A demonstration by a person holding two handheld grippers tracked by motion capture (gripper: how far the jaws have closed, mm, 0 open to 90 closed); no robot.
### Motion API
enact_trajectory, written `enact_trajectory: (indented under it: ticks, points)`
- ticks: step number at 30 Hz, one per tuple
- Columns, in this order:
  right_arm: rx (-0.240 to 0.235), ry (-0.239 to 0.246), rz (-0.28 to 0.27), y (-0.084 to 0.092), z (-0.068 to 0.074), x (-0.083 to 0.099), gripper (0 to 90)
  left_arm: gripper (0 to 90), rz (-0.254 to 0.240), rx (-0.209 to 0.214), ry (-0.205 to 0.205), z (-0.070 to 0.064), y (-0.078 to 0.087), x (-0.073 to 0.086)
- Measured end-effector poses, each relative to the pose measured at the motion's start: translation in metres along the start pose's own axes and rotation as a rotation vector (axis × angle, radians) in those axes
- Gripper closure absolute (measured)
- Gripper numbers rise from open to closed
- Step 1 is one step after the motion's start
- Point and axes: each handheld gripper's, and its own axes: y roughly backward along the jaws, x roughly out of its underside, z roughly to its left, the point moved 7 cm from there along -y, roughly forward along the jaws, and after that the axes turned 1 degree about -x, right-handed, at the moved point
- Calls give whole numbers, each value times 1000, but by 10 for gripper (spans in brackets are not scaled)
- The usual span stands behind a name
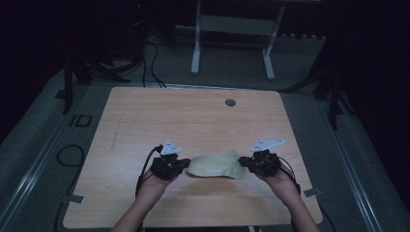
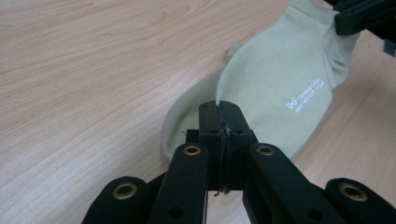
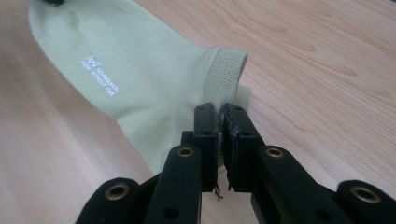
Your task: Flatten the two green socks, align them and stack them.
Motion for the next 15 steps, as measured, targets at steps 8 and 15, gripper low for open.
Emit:
enact_trajectory:
  ticks: [8,15]
  points:
    - [-11,-40,61,-26,-16,6,841,888,53,-11,33,12,-23,10]
    - [-1,-52,107,-44,-24,11,840,888,85,-8,43,16,-36,17]
